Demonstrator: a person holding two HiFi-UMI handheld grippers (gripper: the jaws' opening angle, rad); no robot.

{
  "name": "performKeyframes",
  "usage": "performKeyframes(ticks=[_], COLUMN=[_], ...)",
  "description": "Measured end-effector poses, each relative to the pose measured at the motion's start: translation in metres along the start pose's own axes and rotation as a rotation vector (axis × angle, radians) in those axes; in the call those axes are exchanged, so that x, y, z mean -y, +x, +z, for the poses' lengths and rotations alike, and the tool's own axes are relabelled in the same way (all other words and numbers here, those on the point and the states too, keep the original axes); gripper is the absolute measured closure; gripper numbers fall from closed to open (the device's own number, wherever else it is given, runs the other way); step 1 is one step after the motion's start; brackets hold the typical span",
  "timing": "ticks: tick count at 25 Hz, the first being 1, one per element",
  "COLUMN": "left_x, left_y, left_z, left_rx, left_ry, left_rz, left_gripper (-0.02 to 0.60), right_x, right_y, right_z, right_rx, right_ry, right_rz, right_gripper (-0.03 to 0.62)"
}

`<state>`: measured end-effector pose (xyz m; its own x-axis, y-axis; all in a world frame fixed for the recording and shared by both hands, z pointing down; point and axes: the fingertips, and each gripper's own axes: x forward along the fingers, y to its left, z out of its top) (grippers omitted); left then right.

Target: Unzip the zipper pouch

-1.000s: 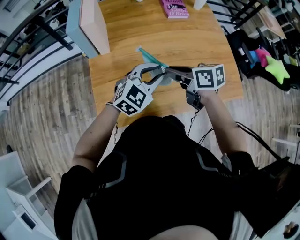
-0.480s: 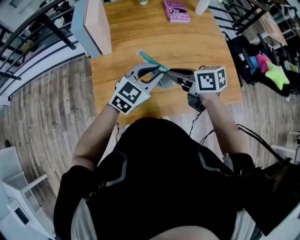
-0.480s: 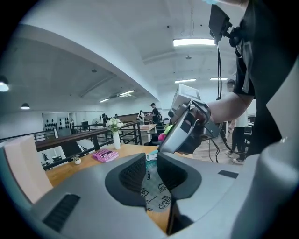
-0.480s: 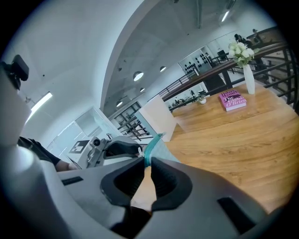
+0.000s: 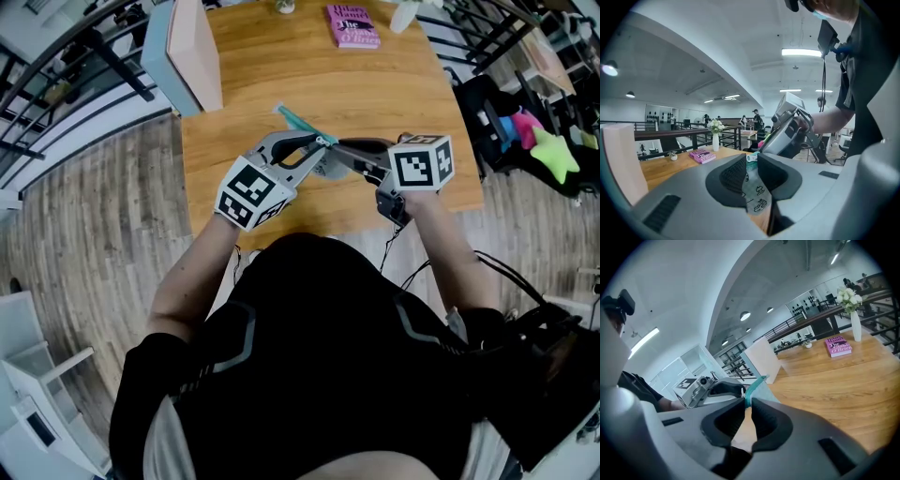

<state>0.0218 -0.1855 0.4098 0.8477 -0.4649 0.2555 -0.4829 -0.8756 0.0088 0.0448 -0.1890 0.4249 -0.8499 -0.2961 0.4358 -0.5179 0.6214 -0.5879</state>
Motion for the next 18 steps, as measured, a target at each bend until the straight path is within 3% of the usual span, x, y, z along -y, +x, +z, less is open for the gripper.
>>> performKeyframes(ticks=[7, 18], left_x=[-0.002, -0.006], left_y=[0.002, 0.006], left_z=[0.0, -0.008], left_rx=[0.052, 0.053], left_ry=[-0.106, -0.209], left_rz=[-0.033, -0.077], left_gripper=[0.499, 0.513], right_x=[0.004, 0.012], right_y=[0.001, 0.002], right_z=[-0.001, -0.001], right_rx=[-0.004, -0.026], right_ry=[-0.029, -0.038], right_rz=[-0.003, 0.002], right_gripper=[0.542, 0.542])
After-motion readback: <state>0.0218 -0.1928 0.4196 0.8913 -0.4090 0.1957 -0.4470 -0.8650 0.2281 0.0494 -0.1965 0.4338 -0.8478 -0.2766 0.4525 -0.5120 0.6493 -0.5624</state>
